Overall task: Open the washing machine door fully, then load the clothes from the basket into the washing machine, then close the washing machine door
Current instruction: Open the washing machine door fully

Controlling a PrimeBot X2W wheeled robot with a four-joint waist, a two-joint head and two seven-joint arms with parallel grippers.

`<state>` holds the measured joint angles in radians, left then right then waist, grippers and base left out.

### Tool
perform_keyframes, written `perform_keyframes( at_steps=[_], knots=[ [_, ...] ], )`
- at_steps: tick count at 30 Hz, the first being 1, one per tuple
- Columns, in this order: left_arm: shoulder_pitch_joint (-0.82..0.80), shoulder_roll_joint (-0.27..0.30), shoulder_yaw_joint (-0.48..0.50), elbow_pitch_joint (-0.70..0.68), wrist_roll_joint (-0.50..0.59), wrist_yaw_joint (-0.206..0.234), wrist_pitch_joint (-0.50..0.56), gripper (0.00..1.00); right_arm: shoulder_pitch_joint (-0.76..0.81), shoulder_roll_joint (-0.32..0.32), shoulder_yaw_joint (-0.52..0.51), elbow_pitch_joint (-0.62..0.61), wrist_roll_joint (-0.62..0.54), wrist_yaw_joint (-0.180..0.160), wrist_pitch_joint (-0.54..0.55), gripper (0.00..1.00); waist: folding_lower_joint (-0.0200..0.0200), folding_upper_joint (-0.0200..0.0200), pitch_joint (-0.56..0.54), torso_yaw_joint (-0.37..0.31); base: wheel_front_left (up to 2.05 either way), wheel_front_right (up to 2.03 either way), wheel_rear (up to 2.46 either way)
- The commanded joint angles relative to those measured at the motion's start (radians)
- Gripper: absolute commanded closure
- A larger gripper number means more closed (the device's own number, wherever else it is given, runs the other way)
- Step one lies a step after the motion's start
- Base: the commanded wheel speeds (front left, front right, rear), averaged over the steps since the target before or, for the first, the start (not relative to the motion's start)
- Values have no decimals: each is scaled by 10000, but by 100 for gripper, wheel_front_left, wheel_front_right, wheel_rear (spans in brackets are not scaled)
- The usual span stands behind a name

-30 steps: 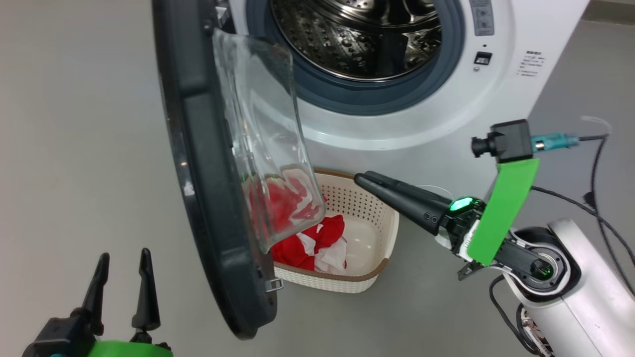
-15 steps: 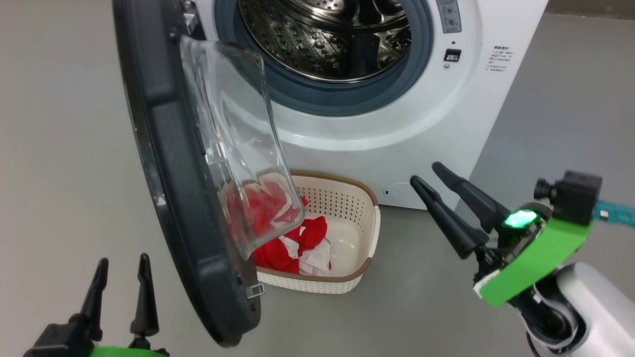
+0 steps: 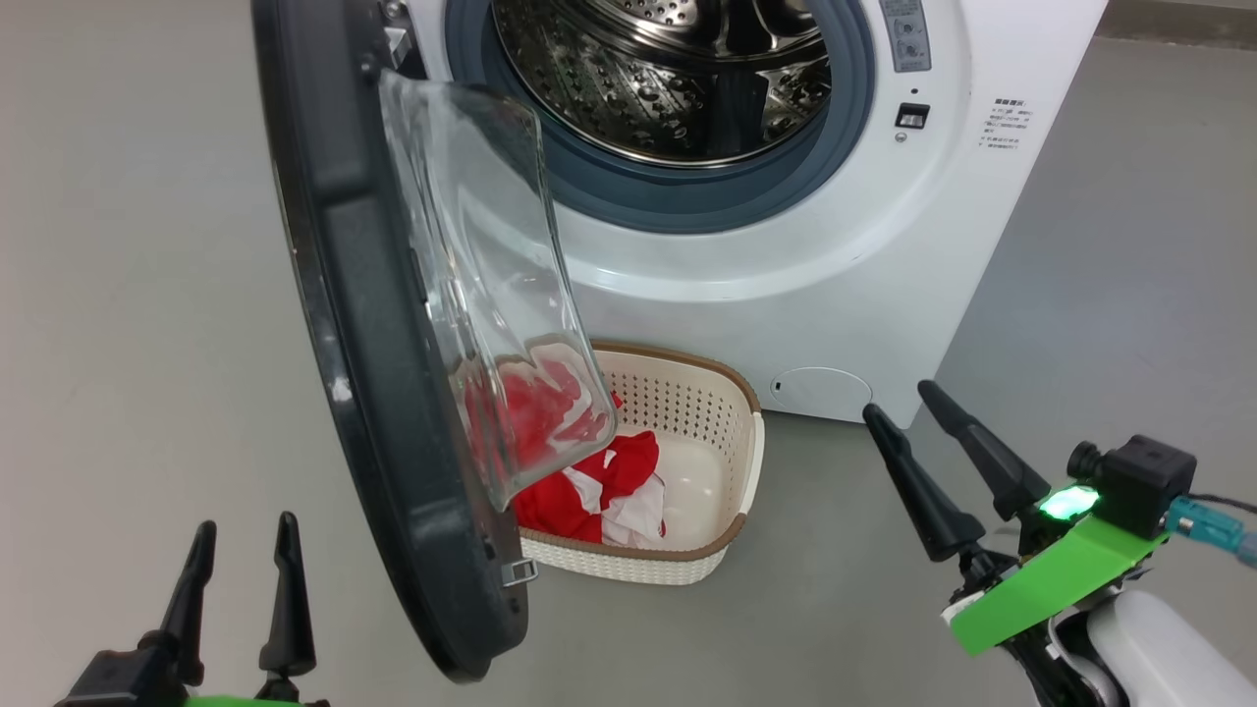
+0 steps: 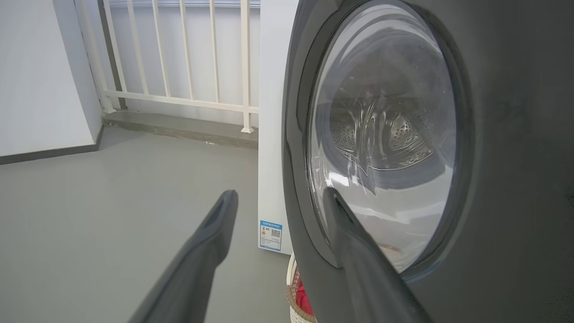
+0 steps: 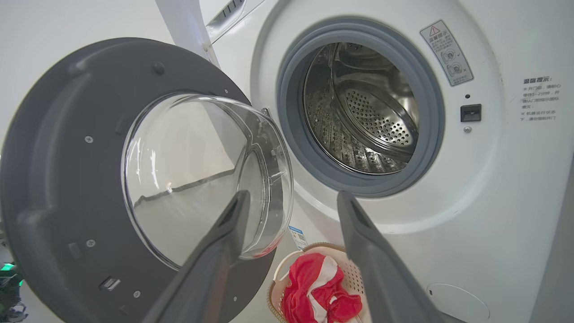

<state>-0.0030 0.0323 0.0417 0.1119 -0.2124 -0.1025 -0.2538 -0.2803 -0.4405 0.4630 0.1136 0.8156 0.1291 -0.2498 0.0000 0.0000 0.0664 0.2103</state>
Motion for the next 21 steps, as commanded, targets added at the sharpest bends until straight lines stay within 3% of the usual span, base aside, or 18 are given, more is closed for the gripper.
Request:
perform_keyframes(
  at_steps=[1,9,21],
  knots=[
    [-74,179,337,-301,17,-29,-80,0,242,83,-53,-242,-288,16,-117,0,0,0,7,23,0,0,0],
    [-118,179,323,-227,-9,-12,-80,0,470,455,-259,-105,-1475,16,-119,0,0,0,31,47,0,0,0],
    [-122,179,272,-218,41,20,-80,0,615,608,-410,80,-1843,16,-119,0,0,0,33,145,0,0,0]
  ],
)
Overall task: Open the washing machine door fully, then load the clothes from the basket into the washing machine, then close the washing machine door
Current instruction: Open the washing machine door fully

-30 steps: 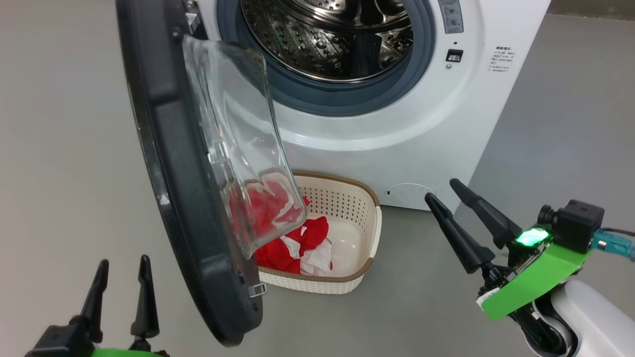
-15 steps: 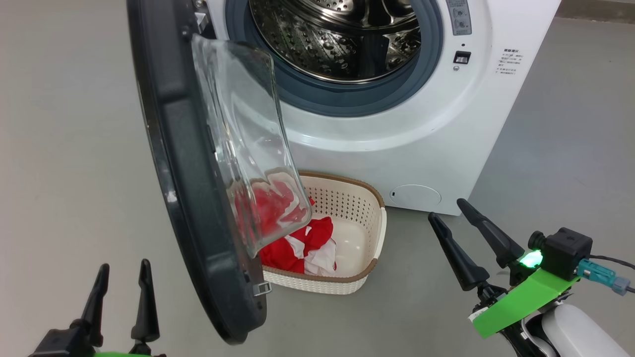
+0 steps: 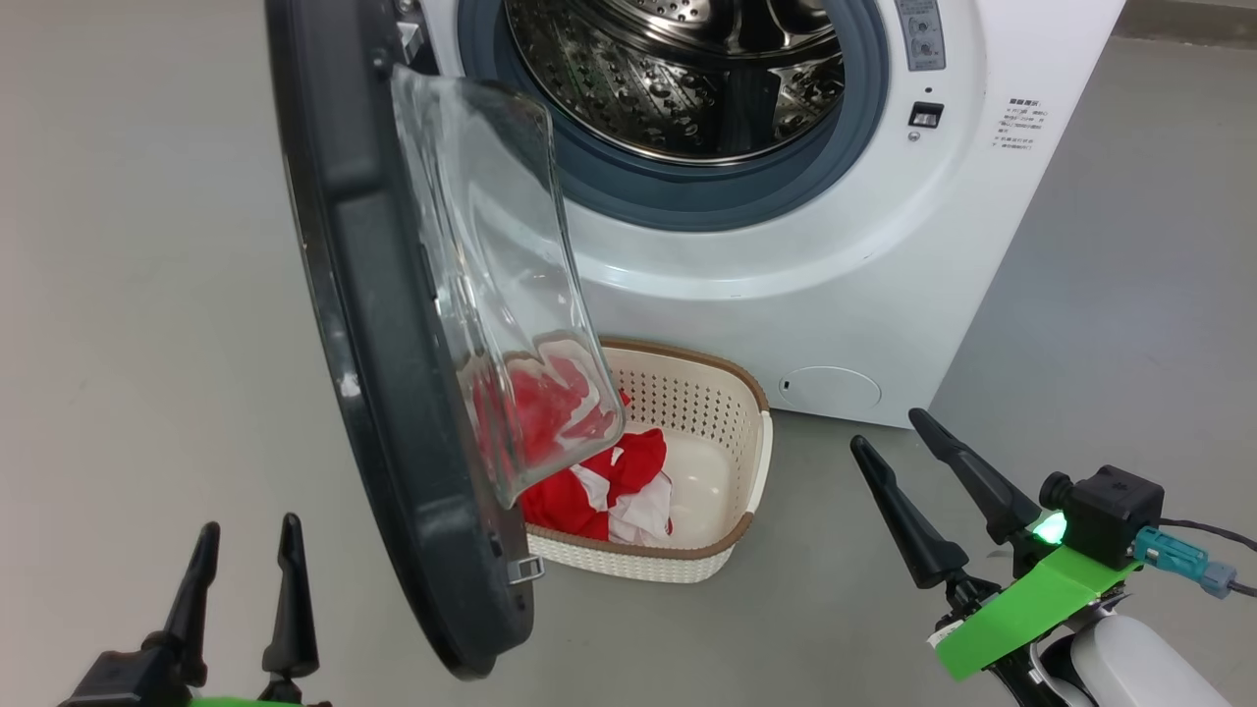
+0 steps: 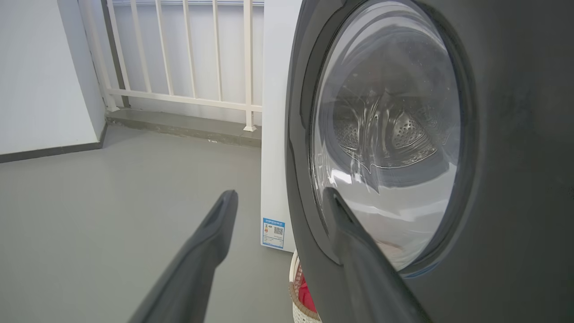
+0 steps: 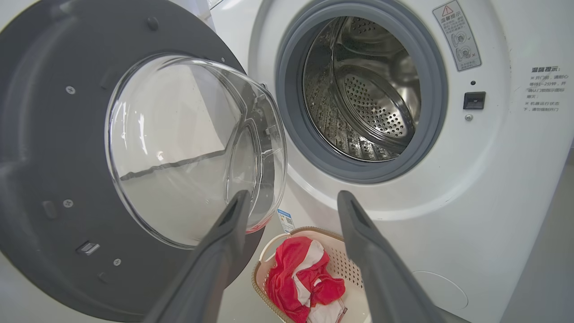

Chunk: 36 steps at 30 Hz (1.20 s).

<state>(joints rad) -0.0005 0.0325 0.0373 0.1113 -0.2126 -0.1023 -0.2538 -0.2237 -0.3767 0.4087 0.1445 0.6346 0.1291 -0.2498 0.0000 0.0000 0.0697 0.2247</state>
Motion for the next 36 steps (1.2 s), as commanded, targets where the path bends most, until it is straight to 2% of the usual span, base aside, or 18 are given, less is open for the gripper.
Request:
perform_keyframes(
  at_steps=[1,24,36],
  knots=[
    [-145,177,312,-210,43,15,-80,0,50,-31,141,-232,-28,16,-119,0,0,0,-1,2,0,0,0],
    [-135,177,387,-143,80,20,-80,0,203,-43,150,-251,-11,16,-120,0,0,0,-101,21,0,0,0],
    [-130,177,432,-173,95,33,-80,0,281,27,-253,-238,-193,16,-120,0,0,0,-144,47,0,0,0]
  ],
)
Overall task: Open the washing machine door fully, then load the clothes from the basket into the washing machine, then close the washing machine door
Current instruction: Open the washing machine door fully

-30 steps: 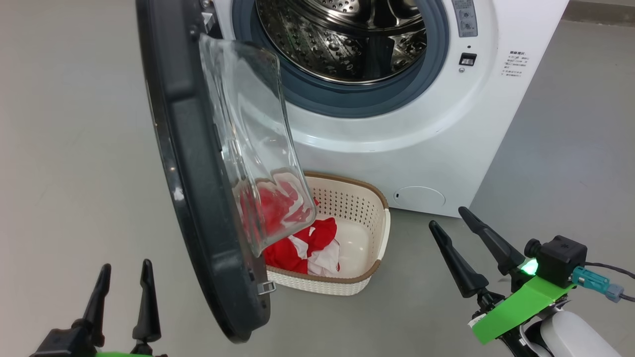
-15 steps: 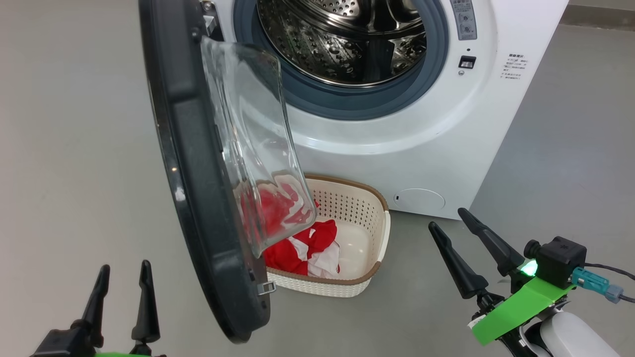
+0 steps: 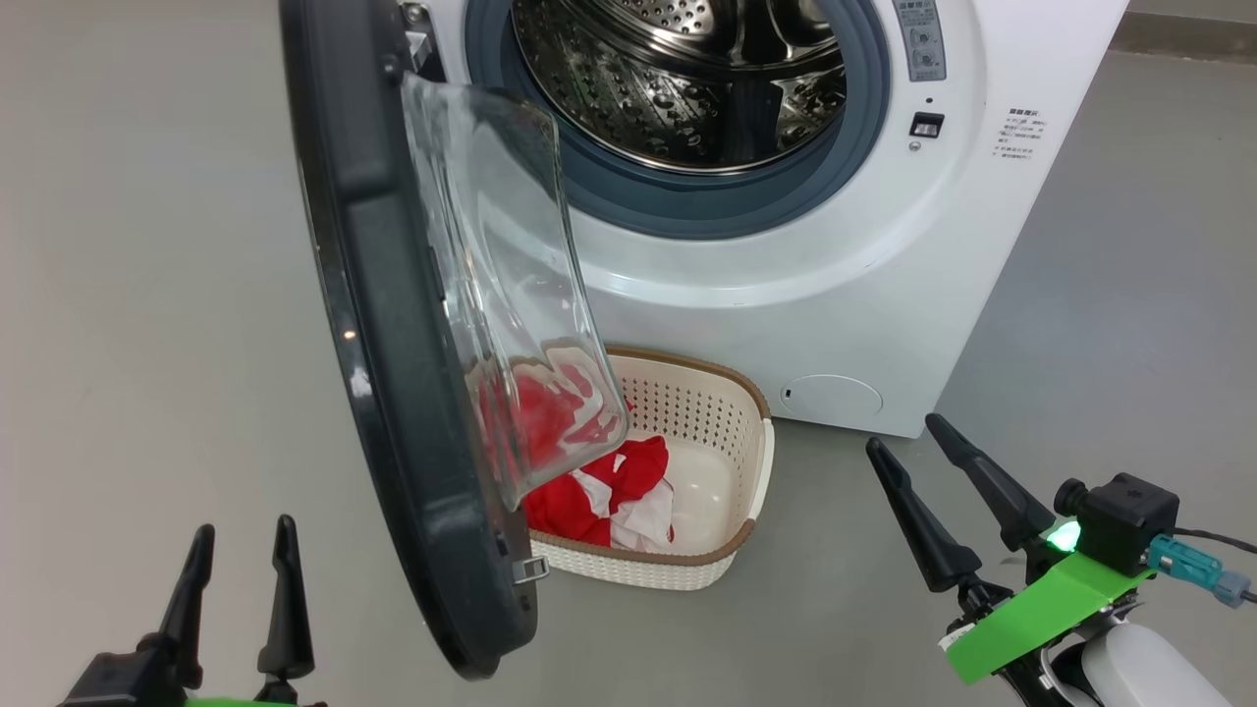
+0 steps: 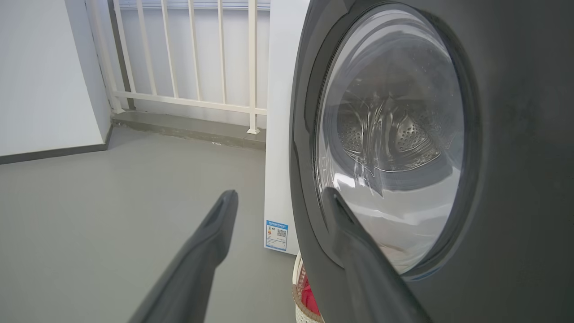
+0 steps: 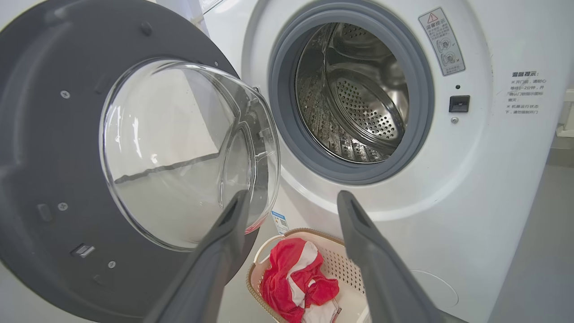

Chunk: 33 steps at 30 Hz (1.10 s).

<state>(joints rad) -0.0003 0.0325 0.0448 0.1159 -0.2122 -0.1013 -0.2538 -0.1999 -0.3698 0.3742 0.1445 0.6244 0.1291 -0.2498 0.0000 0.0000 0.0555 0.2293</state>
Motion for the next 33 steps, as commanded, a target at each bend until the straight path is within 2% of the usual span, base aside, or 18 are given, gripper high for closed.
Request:
perform_keyframes(
  at_steps=[1,2,3,4,5,6,19,25,33],
  knots=[
    [-128,177,361,-223,96,20,-80,0,54,-37,65,-235,-101,16,-120,0,0,0,-14,2,0,0,0],
    [-123,177,364,-230,102,15,-80,0,65,-32,37,-234,-112,16,-120,0,0,0,-23,4,0,0,0],
    [-119,177,369,-238,104,12,-80,21,75,-24,12,-232,-123,16,-120,0,0,0,-28,5,0,0,0],
    [-116,177,373,-250,107,9,-80,54,83,-16,-9,-229,-134,16,-120,0,0,0,-33,6,0,0,0],
    [-116,177,378,-264,112,5,-80,72,89,-8,-27,-227,-146,16,-120,0,0,0,-34,7,0,0,0],
    [-122,177,388,-288,122,3,-80,100,93,0,-43,-226,-155,16,-120,0,0,0,-37,10,0,0,0],
    [-262,177,359,-1510,2,68,-80,100,185,35,-261,-221,-145,16,-120,0,0,0,-115,73,0,0,0],
    [-303,177,229,-2914,284,120,-80,100,216,93,-298,-221,-142,16,-120,0,0,0,-133,77,0,0,0],
    [-407,177,-463,-4912,588,60,-80,100,240,108,-281,-194,-84,16,-120,0,0,0,-110,82,0,0,0]
  ],
)
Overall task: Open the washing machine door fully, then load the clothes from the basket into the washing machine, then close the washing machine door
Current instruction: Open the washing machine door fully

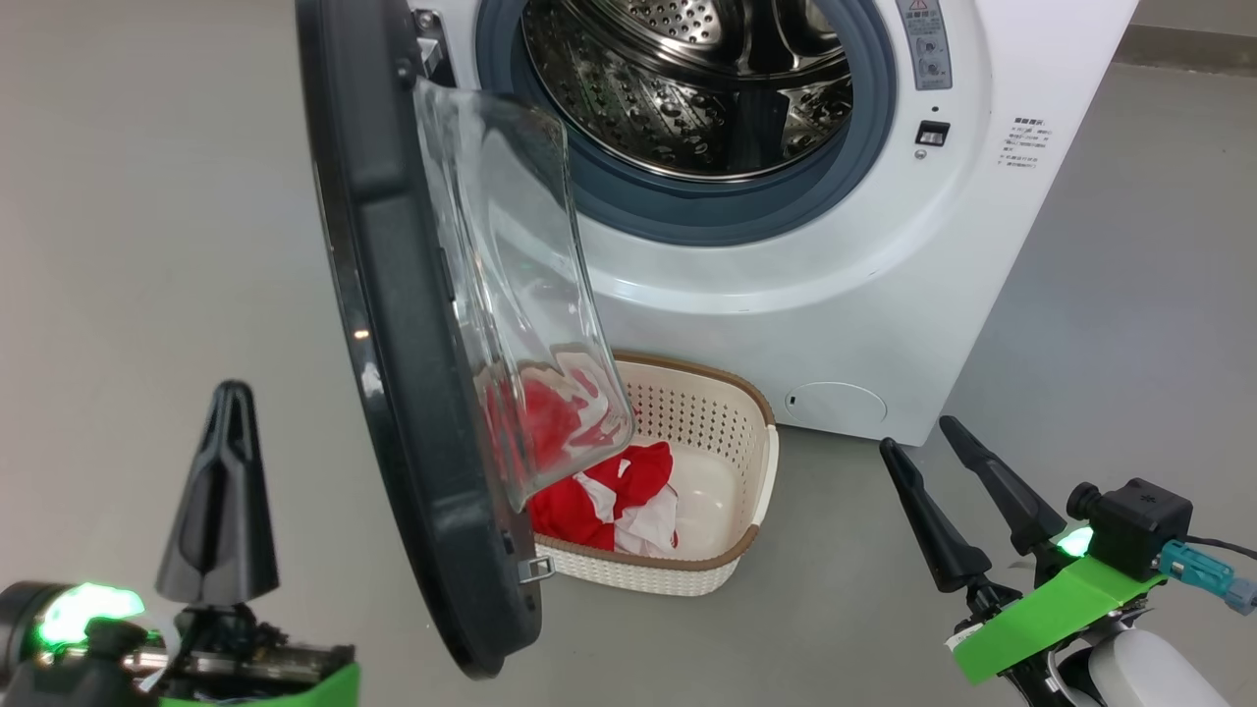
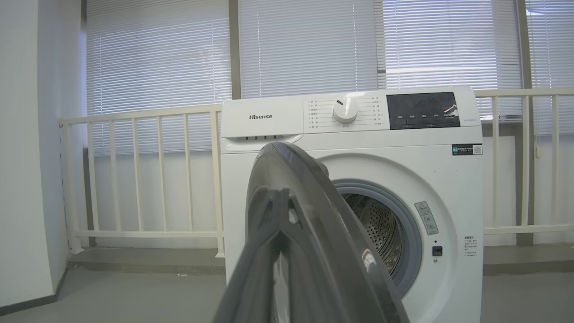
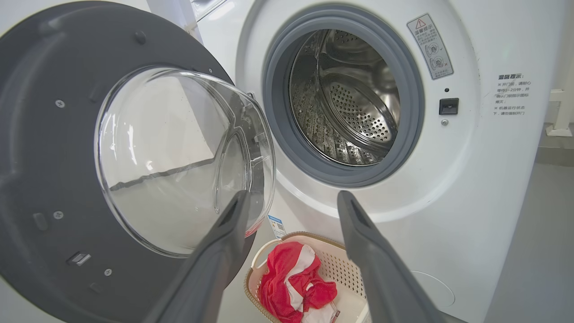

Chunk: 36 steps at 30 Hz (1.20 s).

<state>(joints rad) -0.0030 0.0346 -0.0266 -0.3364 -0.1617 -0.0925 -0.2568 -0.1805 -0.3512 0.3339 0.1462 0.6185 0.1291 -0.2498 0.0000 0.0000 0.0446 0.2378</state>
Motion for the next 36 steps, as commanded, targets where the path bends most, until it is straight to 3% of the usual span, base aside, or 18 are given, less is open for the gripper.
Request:
perform_keyframes(
  at_steps=[1,8,12,21,36],
  knots=[
    [-391,156,130,-579,92,-46,-49,100,39,-77,132,-211,-17,16,-120,0,0,0,-6,-5,0,0,0],
    [-336,156,-1087,-1583,132,-179,-49,100,31,-50,189,-201,1,16,-120,0,0,0,-17,-47,0,0,0],
    [-158,156,-2000,-1501,35,-217,-49,100,38,-36,211,-185,9,16,-120,0,0,0,1,-88,0,0,0],
    [-35,156,-3296,-196,-487,-240,-49,100,-43,-30,270,-180,26,16,-120,0,0,0,101,-218,0,0,0],
    [-199,156,-3751,2416,-1180,-293,-49,100,-66,-25,384,-109,99,16,-120,0,0,0,99,-372,0,0,0]
  ],
)
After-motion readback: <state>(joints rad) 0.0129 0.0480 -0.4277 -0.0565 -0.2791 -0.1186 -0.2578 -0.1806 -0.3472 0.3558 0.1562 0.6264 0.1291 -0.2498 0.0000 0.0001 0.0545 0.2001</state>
